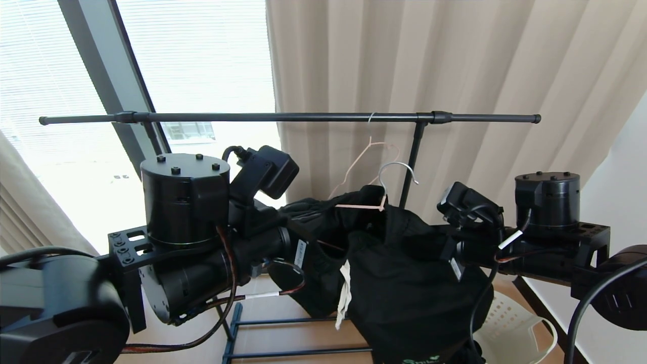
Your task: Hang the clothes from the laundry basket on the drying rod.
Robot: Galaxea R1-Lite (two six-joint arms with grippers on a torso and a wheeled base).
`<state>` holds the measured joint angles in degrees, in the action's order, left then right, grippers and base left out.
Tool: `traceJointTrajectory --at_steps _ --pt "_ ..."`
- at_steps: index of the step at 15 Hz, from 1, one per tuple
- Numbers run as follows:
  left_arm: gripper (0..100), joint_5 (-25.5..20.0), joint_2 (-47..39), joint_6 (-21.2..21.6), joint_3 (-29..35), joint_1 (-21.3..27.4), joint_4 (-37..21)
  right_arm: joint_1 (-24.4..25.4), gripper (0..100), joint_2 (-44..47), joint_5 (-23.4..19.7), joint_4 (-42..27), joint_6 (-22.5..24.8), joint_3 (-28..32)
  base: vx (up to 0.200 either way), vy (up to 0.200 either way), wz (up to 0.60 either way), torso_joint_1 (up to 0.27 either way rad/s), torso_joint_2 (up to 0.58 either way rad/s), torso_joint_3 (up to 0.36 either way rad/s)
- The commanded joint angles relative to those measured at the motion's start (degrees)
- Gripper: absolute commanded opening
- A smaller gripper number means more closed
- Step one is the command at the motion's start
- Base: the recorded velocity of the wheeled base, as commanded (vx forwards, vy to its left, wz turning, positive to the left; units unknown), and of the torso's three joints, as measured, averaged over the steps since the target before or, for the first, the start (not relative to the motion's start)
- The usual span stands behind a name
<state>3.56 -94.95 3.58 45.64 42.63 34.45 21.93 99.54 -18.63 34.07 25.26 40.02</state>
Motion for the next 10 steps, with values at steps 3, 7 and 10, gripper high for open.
traceJointTrajectory --at_steps 3,7,10 --pt "0 0.0 -0.5 0.3 -1.6 1.0 0.0 0.0 0 -0.1 -1.9 0.1 -0.5 0.1 0.0 0.0 0.0 0.0 0.0 0.0" --pt "0 0.0 -1.7 0.5 -1.9 2.6 0.0 0.0 0 -0.5 -2.1 0.2 -2.0 0.1 0.0 0.0 0.0 0.0 0.0 0.0" --pt "0 0.1 -3.1 1.8 -1.6 3.0 0.1 0.0 0 -1.2 -5.3 0.1 -2.5 0.0 0.0 0.0 0.0 0.0 0.0 0.0"
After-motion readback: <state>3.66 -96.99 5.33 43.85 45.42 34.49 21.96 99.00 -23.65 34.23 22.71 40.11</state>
